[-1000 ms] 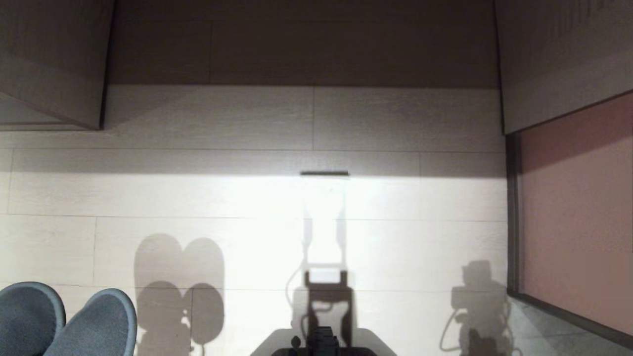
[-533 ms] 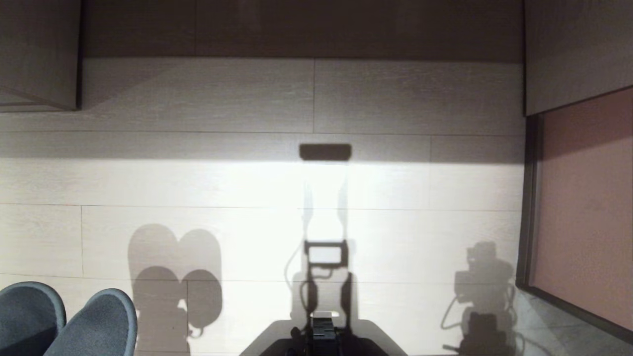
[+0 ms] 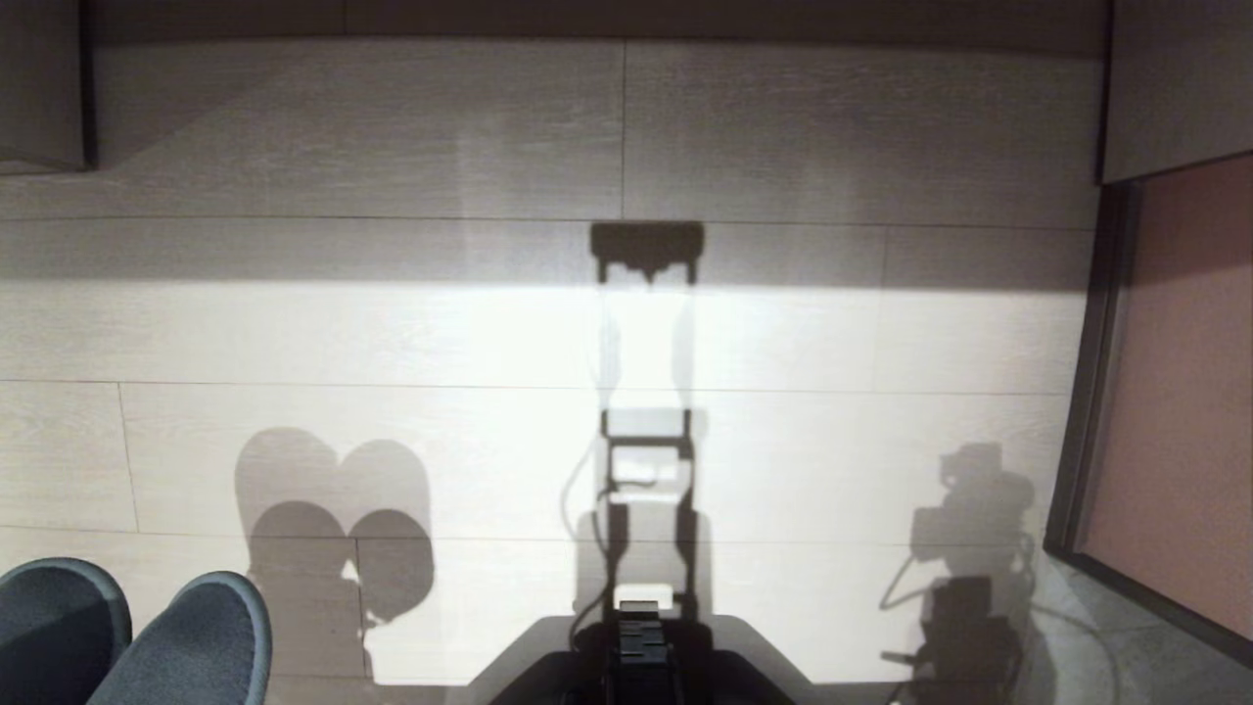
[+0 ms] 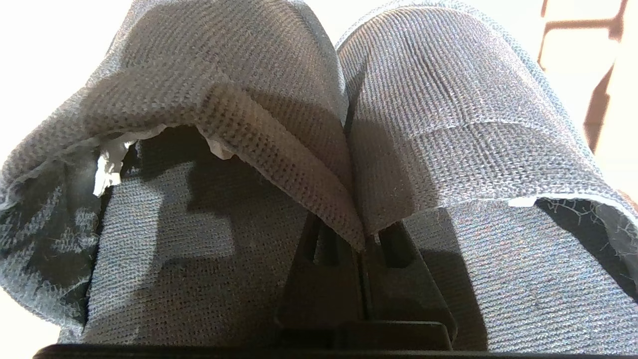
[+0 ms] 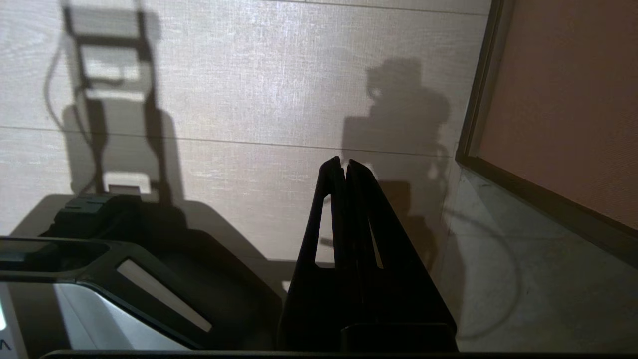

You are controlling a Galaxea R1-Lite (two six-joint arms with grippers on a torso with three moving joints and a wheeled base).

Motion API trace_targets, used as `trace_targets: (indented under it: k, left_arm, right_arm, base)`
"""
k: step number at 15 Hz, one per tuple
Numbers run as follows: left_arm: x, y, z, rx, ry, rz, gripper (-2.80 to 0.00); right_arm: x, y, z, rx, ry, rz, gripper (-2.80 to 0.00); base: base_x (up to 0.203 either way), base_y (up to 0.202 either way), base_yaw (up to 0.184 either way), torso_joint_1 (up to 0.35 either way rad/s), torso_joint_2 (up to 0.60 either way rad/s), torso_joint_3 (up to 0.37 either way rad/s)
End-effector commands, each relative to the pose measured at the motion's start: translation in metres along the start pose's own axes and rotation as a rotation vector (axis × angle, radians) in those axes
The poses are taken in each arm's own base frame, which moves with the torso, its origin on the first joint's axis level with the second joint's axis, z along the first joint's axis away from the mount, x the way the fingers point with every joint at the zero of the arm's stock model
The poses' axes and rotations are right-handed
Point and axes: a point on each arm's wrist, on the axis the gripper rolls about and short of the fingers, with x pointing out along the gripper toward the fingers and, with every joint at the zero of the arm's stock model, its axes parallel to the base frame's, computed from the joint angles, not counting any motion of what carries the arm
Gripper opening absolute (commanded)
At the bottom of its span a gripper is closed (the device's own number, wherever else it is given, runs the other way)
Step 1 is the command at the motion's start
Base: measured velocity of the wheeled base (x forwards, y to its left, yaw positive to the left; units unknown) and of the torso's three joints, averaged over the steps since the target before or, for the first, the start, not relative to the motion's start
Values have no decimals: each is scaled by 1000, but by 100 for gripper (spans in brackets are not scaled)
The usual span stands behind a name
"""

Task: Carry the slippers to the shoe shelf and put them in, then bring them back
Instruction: Place the slippers on the floor

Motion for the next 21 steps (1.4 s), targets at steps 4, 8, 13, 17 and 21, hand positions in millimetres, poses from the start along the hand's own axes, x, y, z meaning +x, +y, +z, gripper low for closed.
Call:
trace_targets:
  k: [4, 8, 13, 17, 21]
  left_arm:
    - [0, 0, 0, 0, 3, 0, -280]
    - [0, 0, 0, 0, 0, 0, -280]
    - [0, 0, 0, 0, 1, -3, -280]
    - [0, 0, 0, -1, 3, 0, -280]
    - [-3, 0, 12, 49, -56, -15, -280]
  right_arm:
    - [0, 0, 0, -1, -1, 1, -280]
    - [0, 0, 0, 0, -1, 1, -280]
    - [0, 0, 0, 0, -1, 1, -280]
    - [0, 0, 0, 0, -1, 1, -280]
    - [0, 0, 0, 0, -1, 1, -280]
  base:
    - [0, 0, 0, 2, 3, -197]
    - [0, 0, 0, -1, 2, -60]
    - [0, 0, 0, 0, 0, 0]
    - [0, 0, 0, 0, 0, 0]
    - [0, 0, 0, 0, 0, 0]
